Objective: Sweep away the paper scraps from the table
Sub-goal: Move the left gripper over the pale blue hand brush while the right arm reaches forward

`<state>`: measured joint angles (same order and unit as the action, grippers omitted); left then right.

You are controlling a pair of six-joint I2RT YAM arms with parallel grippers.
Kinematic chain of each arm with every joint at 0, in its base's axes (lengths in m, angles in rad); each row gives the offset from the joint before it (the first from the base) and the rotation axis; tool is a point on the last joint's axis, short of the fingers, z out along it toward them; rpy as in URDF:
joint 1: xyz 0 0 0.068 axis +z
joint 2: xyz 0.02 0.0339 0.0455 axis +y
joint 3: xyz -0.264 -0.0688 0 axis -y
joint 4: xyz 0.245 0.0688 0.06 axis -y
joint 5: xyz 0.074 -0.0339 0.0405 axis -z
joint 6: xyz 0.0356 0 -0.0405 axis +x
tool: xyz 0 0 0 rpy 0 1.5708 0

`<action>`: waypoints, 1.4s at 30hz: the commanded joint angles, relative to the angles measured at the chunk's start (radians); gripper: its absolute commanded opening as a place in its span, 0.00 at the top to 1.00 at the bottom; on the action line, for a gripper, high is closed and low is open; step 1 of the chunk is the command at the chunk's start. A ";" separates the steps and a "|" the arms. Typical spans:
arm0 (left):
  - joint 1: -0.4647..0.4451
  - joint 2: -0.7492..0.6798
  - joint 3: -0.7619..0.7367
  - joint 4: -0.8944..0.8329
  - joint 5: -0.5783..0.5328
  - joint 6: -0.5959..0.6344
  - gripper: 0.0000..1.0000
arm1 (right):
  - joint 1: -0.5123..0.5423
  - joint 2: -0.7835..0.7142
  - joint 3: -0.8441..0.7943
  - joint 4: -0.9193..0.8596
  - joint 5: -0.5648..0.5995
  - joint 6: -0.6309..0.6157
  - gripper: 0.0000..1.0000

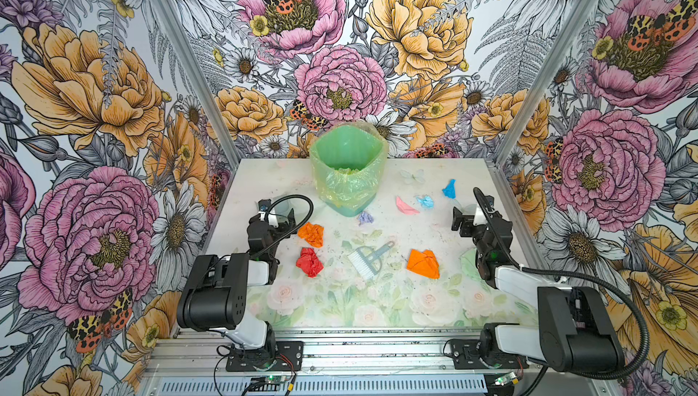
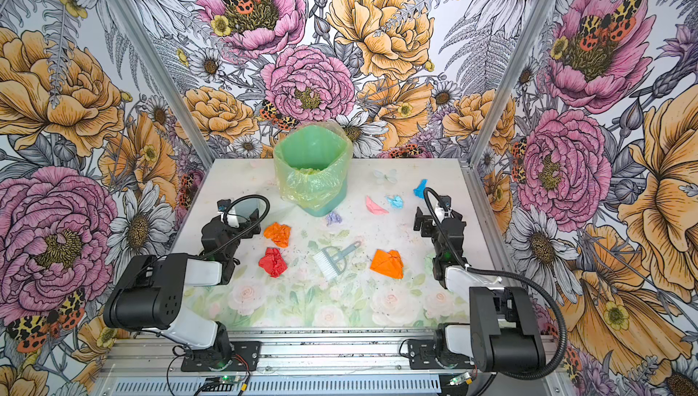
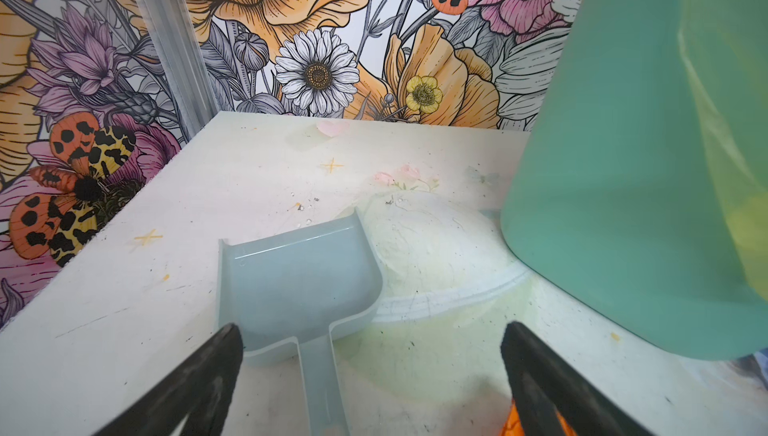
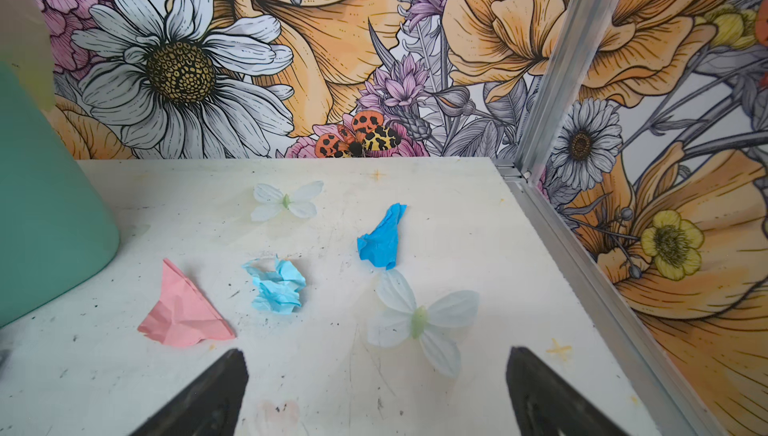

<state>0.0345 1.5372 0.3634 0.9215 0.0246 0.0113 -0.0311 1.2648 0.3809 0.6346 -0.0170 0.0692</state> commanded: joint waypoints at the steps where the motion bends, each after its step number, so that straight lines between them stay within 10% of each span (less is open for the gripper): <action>1: -0.008 -0.086 -0.016 -0.008 0.039 0.025 0.01 | 0.007 -0.050 0.051 -0.142 -0.041 -0.018 0.00; 12: -0.092 -0.474 0.094 -0.550 0.099 0.037 0.01 | 0.034 -0.118 0.263 -0.611 -0.310 -0.048 0.00; 25: -0.588 -0.682 0.153 -1.005 -0.129 0.100 0.01 | 0.159 -0.057 0.468 -0.901 -0.433 -0.161 0.00; 42: -0.848 -0.204 0.507 -1.403 -0.164 0.157 0.01 | 0.218 -0.027 0.515 -1.029 -0.362 -0.229 0.00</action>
<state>-0.7929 1.2751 0.8066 -0.3660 -0.1284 0.1421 0.1783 1.2469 0.8745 -0.3782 -0.4042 -0.1375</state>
